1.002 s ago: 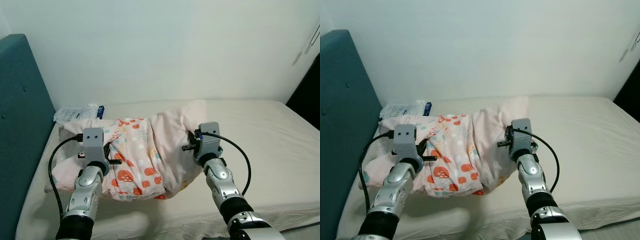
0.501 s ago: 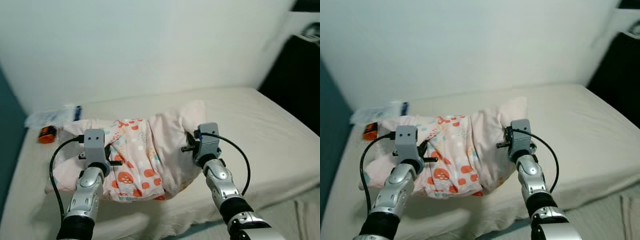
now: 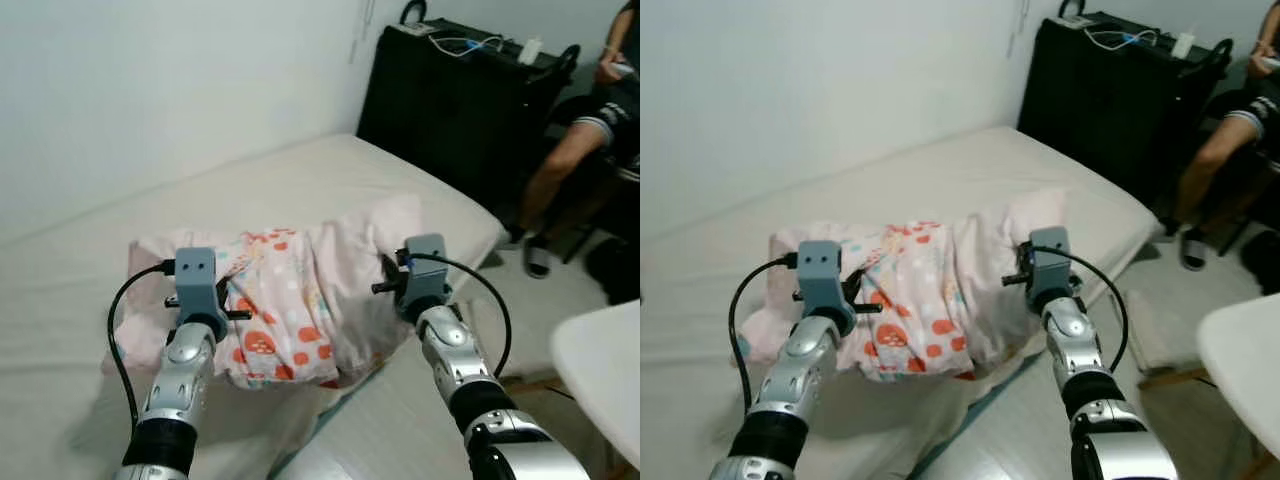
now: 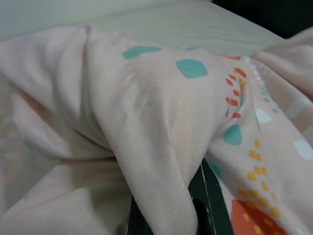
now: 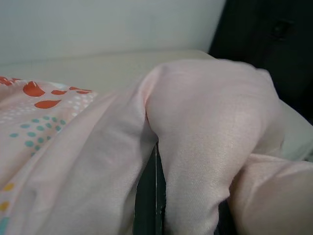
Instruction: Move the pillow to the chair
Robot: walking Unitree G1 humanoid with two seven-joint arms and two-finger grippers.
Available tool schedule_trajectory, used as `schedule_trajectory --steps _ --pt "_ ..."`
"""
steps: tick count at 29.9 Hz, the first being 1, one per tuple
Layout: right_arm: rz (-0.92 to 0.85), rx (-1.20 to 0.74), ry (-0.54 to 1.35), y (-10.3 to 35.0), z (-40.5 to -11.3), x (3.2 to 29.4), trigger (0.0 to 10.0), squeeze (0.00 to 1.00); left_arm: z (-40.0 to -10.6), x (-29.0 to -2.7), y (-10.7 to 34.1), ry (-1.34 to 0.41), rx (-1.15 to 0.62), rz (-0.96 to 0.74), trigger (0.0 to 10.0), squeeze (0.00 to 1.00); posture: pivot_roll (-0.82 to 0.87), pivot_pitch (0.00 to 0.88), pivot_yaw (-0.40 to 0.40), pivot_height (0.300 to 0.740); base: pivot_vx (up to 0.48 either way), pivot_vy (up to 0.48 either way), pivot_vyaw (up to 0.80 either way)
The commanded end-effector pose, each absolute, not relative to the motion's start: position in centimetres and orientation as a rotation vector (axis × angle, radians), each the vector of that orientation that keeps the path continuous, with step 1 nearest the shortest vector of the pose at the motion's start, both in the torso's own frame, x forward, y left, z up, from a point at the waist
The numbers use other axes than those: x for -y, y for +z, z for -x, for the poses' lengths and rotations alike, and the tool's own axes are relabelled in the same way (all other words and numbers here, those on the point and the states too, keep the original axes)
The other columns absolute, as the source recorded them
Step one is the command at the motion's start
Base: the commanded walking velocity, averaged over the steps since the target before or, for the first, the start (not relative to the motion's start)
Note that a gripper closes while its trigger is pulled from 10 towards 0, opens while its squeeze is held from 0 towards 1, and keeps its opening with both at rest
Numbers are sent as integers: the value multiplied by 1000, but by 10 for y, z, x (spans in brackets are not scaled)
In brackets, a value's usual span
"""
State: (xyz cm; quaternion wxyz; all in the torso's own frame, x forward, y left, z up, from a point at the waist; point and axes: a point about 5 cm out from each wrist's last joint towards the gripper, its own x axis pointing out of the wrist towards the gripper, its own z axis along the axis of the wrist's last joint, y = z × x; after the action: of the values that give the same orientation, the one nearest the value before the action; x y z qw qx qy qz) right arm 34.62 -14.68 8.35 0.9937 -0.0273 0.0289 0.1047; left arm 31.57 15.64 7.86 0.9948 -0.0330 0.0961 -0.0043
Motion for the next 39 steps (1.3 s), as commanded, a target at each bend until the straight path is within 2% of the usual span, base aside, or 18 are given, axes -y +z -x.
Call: schedule_trajectory --steps 1,28,39 --pt "60 -42 266 88 -348 135 10000 0 -318 -150 85 -33 -148 55 10000 0 8 0 -87 734 0 0 -800" --pt "73 -56 273 88 -349 136 10000 0 -318 -148 82 -33 -155 35 10000 0 11 0 -106 734 0 0 -800" --pt "61 -68 253 85 -349 133 10000 0 -318 -145 79 -70 -179 -5 10000 0 16 0 -82 734 0 0 -800"
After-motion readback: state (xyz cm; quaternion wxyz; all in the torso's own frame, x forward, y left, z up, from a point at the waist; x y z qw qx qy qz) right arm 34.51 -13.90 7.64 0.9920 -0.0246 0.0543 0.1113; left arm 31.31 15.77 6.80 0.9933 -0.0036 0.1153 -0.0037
